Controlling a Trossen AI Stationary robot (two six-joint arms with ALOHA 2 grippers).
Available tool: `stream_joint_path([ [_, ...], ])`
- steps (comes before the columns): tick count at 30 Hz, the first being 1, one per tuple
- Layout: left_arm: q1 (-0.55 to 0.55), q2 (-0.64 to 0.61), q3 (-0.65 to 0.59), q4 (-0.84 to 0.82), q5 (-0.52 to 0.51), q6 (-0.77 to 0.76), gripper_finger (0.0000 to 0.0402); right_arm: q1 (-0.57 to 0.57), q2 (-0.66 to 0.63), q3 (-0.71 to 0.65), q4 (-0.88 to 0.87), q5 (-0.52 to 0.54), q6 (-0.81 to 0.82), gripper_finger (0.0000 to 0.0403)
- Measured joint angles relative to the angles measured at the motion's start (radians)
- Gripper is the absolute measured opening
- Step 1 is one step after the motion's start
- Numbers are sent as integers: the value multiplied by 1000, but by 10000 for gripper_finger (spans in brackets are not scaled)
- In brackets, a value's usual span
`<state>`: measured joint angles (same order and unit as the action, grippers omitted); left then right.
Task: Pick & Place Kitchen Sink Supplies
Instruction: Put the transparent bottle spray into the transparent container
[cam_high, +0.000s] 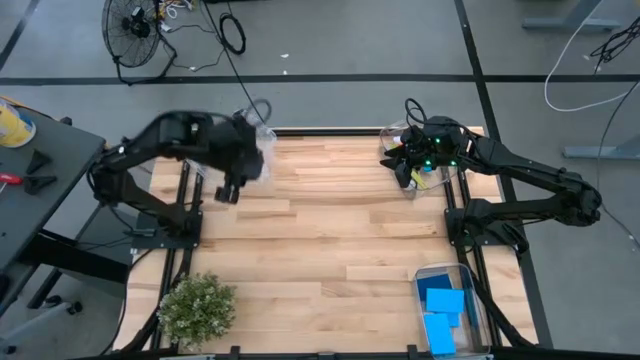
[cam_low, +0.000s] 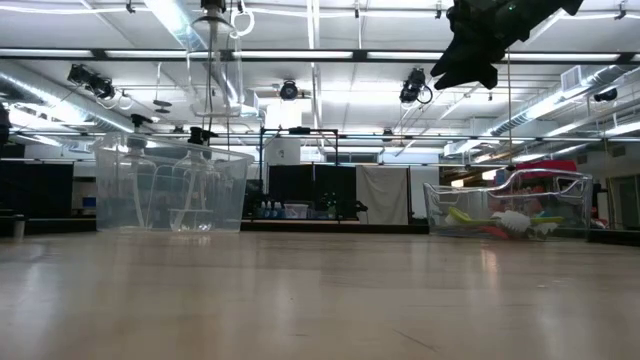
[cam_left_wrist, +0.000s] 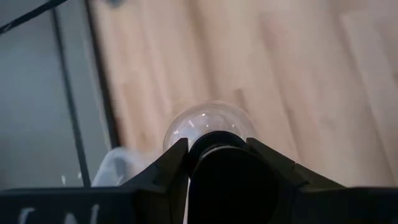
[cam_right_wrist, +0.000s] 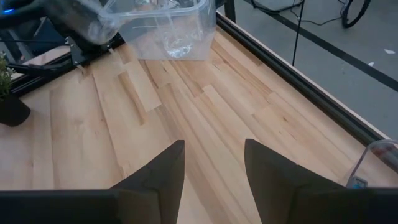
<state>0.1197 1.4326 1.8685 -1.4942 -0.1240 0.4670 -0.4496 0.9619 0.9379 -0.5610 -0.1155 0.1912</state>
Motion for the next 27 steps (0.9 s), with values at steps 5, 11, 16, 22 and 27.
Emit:
stream_joint_path([
  [5, 128, 0, 55, -1, -13, -84, 142, 0, 0, 0, 0, 0, 2, 166],
  [11, 264, 0, 76, -4, -13, -114, 141, 0, 0, 0, 0, 2, 2, 166],
  [16, 354, 0, 76, -37, -6, -82, 142, 0, 0, 0, 0, 2, 2, 166],
  [22, 420, -4, 76, -78, 37, -82, 141, 0, 0, 0, 0, 3, 2, 166],
  [27, 435, -35, 76, -77, 40, -91, 141, 0, 0, 0, 0, 3, 1, 166],
])
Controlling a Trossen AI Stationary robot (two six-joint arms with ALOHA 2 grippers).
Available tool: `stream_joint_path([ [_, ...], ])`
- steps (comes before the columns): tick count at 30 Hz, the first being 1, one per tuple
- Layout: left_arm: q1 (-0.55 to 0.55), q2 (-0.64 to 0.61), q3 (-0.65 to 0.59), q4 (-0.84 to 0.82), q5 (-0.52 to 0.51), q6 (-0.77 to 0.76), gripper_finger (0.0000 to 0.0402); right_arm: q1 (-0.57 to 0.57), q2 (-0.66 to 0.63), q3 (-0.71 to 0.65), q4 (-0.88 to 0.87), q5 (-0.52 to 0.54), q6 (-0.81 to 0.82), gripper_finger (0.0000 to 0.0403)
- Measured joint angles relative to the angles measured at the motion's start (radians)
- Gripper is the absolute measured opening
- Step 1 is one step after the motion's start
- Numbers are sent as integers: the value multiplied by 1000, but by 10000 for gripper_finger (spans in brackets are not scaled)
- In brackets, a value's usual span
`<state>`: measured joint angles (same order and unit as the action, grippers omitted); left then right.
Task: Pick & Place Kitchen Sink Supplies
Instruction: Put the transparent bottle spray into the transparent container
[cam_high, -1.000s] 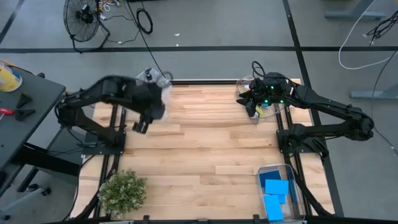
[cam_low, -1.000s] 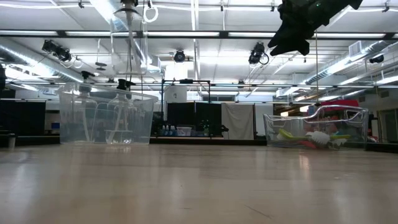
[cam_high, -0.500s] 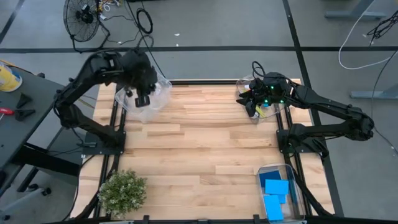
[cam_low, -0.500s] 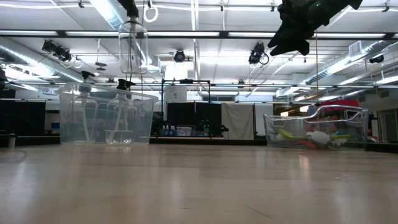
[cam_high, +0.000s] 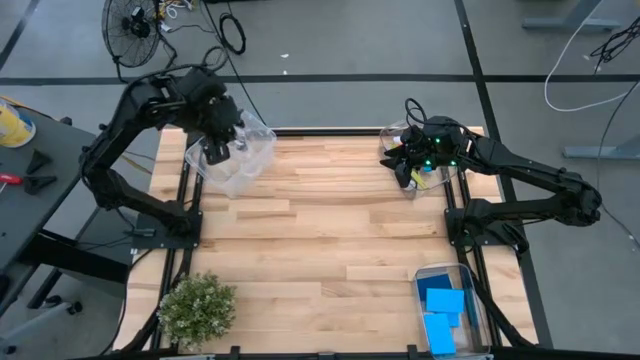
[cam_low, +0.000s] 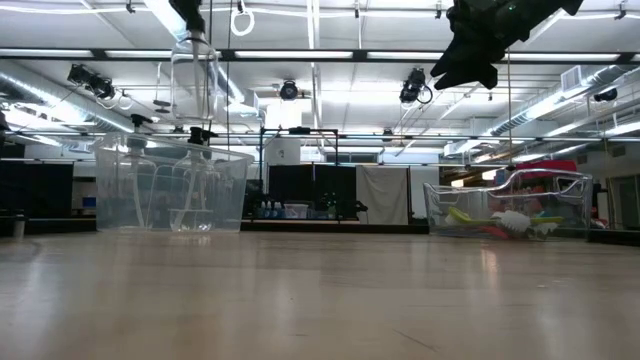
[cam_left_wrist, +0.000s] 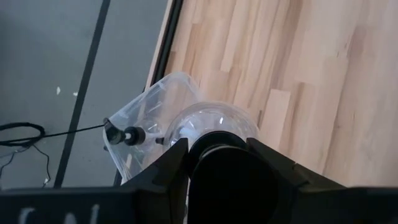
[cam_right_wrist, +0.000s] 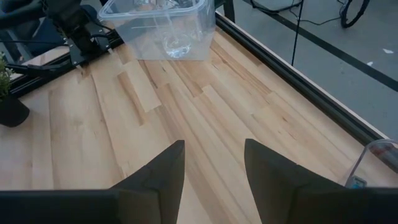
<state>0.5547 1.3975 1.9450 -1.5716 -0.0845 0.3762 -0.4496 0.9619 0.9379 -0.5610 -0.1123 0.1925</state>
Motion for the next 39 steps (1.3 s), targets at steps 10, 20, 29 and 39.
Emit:
stream_joint_path([
  [10, 6, -74, 0, 0, 3, -89, 141, 0, 0, 0, 0, 7, -1, 166],
  [20, 6, -162, -143, 0, 3, -156, 141, 0, 0, 0, 1, 53, -1, 166],
  [29, 11, -217, -294, 17, -50, -156, 145, 0, 0, 0, 14, 53, -1, 166],
  [39, 136, -235, -401, 85, 23, -66, 146, 0, 0, 0, 41, 53, -7, 166],
])
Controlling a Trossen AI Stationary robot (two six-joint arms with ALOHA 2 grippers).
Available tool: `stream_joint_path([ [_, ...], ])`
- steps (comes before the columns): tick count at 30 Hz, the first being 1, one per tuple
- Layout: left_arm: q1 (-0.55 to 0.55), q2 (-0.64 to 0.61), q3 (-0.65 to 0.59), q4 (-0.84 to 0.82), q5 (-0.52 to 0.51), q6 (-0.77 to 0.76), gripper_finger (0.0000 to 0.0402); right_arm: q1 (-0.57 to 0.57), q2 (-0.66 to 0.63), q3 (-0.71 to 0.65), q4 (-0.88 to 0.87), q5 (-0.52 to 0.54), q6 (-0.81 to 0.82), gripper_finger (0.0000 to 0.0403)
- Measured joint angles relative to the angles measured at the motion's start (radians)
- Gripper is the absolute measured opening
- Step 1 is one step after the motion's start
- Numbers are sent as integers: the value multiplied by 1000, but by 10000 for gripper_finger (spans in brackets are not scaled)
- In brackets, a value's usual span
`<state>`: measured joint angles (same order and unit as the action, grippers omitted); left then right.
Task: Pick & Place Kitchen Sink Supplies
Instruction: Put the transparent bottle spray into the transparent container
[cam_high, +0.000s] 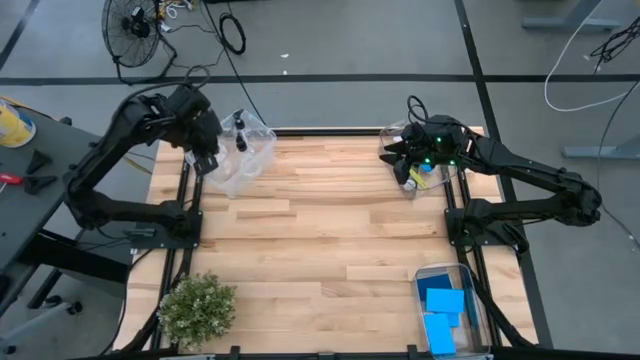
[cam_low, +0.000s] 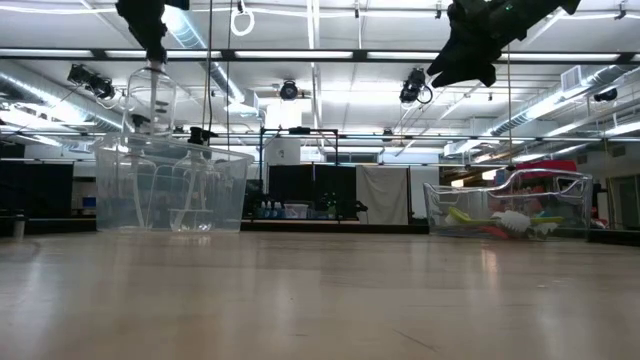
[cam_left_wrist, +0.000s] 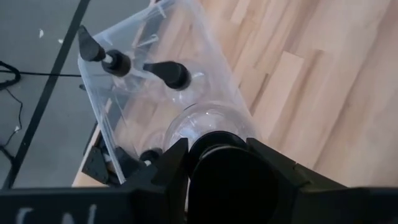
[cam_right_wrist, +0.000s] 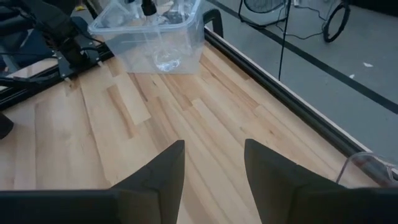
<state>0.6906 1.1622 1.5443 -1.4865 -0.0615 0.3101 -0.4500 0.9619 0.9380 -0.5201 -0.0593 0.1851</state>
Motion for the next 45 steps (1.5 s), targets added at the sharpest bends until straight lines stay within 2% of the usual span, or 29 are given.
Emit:
stream_joint_path([
  [5, 66, 0, -51, 87, 52, 25, 141, 0, 0, 0, 5, 0, -9, 166],
  [23, 206, 0, -234, 169, 182, 121, 144, 0, 0, 0, 5, 0, -11, 166],
  [37, 230, -3, -436, 353, 259, 134, 144, 0, 0, 0, 4, 0, -11, 166],
  [45, 229, -2, -468, 403, 269, 155, 152, 0, 0, 0, 5, 0, -6, 166],
])
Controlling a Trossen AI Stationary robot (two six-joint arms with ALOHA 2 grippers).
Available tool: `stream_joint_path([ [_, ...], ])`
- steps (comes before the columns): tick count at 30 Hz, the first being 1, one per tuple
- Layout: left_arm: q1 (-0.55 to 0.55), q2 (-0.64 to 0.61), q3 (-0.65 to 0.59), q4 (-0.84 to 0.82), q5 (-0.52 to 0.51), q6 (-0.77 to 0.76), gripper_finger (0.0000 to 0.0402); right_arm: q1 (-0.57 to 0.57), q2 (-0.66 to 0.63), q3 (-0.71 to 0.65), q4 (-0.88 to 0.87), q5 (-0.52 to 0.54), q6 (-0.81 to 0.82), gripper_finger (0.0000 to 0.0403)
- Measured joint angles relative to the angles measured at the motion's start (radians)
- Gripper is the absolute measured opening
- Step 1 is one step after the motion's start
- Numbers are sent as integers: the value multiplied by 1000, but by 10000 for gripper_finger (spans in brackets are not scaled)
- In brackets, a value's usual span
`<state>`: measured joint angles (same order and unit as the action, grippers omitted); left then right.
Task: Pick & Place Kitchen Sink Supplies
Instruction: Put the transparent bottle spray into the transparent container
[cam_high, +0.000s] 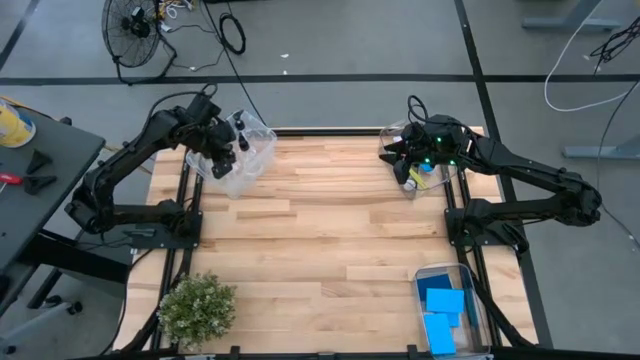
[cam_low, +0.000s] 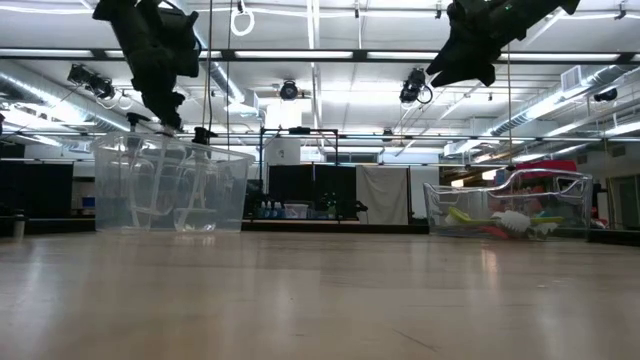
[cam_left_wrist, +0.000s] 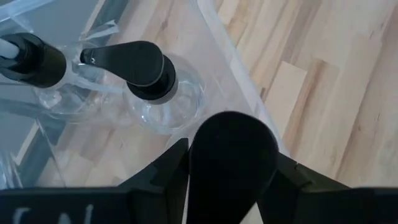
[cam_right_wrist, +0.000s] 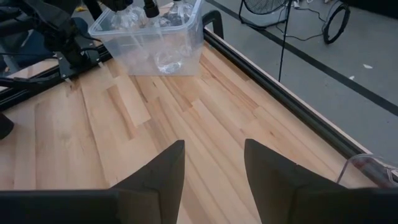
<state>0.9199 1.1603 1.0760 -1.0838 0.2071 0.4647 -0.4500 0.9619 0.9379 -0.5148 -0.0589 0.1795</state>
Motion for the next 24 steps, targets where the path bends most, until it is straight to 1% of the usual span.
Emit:
stream_joint_path([
  [11, 0, 0, 2, -23, -9, 4, 149, 0, 0, 0, 6, 0, 21, 166],
  [16, 0, 7, 69, -66, -20, 1, 143, 0, 0, 0, 6, 0, 21, 166],
  [19, 0, 3, 111, -45, -18, 1, 145, 0, 0, 0, 7, 6, 21, 166],
  [24, 10, 3, 132, -72, -18, 2, 145, 0, 0, 0, 10, 25, 21, 166],
])
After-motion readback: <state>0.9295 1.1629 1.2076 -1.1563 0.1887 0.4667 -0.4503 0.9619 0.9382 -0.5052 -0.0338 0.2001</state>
